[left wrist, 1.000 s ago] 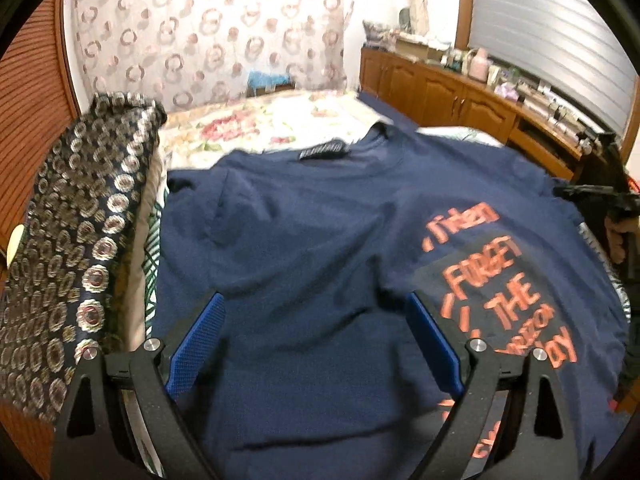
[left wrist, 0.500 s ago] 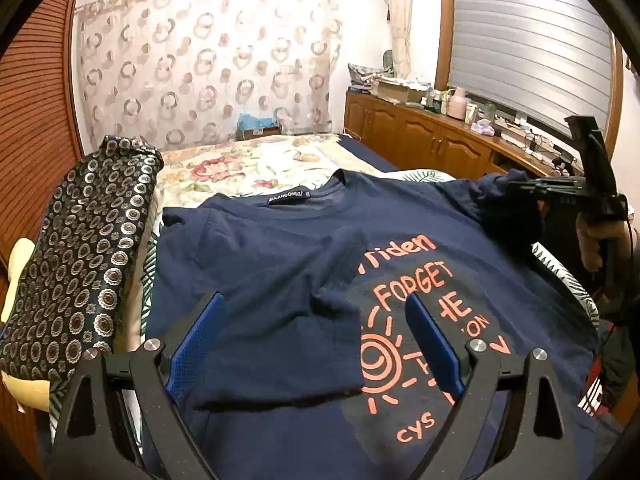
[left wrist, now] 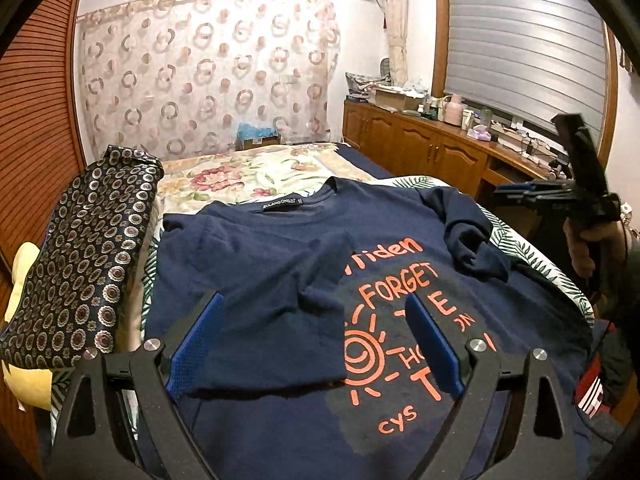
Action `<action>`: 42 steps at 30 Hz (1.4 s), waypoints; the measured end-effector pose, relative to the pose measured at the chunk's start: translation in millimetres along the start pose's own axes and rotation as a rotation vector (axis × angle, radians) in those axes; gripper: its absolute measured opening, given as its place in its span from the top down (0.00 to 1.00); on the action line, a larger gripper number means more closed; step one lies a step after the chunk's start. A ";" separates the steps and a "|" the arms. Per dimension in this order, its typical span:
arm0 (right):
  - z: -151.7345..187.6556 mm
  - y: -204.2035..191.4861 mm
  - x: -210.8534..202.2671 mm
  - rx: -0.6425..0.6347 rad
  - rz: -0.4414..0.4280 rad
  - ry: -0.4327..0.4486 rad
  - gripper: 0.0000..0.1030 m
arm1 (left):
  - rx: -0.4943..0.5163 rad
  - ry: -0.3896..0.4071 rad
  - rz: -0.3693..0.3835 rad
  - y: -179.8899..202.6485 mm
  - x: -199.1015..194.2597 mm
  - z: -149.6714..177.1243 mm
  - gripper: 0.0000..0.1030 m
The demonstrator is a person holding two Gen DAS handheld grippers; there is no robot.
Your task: Fold small clothes
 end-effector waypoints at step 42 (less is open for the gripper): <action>-9.3 -60.3 80.6 -0.045 -0.071 -0.125 0.65 | -0.034 0.009 -0.017 -10.0 -11.4 7.9 0.10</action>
Point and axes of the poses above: each gripper's, at about its wrist camera, not at the fingertips, and x roughly the way its jaws point, y to its right, z to its underside, the point moved 9 cm from there along x, roughly the way its jaws point, and after that the axes turned 2 degrees about y, right-handed, at the moved point
